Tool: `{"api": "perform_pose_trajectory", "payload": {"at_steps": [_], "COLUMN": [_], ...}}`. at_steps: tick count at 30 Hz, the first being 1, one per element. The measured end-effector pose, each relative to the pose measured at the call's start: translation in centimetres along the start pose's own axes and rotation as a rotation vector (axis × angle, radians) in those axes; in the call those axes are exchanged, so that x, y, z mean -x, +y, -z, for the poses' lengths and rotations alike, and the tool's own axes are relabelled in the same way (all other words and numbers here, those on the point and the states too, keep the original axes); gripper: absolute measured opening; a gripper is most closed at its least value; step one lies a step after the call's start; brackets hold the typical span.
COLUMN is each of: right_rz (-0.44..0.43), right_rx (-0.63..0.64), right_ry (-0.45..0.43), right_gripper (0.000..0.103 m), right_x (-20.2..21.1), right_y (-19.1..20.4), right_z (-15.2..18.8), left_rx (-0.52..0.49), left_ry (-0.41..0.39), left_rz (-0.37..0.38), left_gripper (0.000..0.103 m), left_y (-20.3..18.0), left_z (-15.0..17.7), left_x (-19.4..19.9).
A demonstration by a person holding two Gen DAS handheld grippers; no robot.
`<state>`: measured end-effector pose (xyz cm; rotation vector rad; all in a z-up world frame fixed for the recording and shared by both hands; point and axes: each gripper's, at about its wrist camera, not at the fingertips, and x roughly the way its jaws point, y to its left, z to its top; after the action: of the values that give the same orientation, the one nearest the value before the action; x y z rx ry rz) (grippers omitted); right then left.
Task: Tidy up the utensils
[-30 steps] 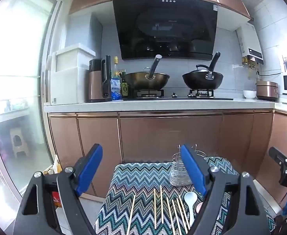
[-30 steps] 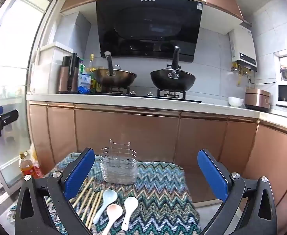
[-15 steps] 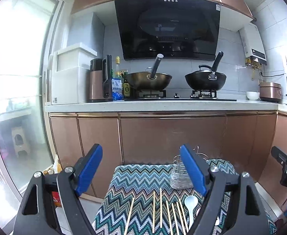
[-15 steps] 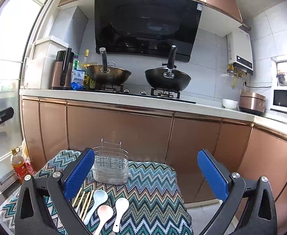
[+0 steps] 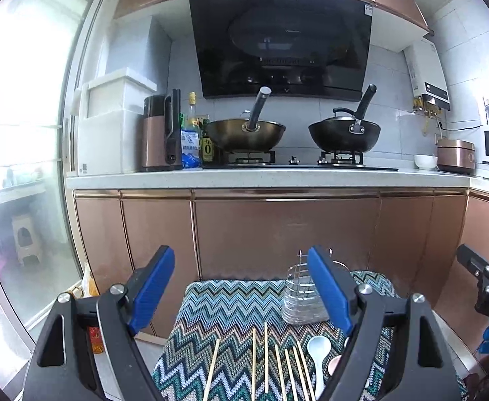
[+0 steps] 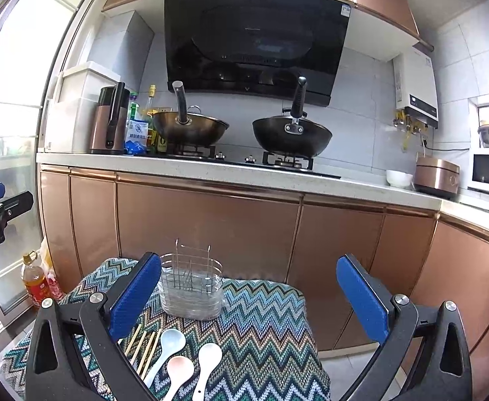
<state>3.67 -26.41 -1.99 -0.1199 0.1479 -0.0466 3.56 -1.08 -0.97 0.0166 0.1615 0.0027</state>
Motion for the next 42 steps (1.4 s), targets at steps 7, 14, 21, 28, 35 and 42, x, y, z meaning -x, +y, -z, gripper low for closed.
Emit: {"api": "perform_pose_trajectory", "payload": {"at_steps": [7,14,21,28,35,42], "right_rz": [-0.013,-0.059,-0.165,-0.302,-0.522,-0.732], "right_rx": [0.026,0.028,0.047,0.042,-0.025,-0.034], "right_ry": [-0.018,0.028,0.126,0.268,0.506,0.675], "right_gripper": [0.103,0.103,0.103,0.085,0.049,0.020], "right_x": [-0.4,-1.7,-4.3,-7.7,-13.3,-17.9], "right_y": [0.4,0.5,0.8,0.6,0.4,1.4], "right_z": [-1.1,-0.8,1.1,4.3,9.9,14.6], "left_rx": [0.033,0.032,0.056,0.084,0.127,0.209], "left_ry": [-0.027,0.017,0.103,0.258,0.535,0.819], "left_rz": [-0.022,-0.059,-0.034,0.016,0.170,0.318], "left_gripper": [0.081,0.081,0.081,0.081,0.080,0.070], "left_y": [0.7,1.4,2.2,3.0,2.0,-1.1], "left_z": [-0.5,-0.9,-0.2,2.3,6.8,12.0], "left_x": [-0.5,-1.7,-4.1,-8.1,-13.8,-19.1]}}
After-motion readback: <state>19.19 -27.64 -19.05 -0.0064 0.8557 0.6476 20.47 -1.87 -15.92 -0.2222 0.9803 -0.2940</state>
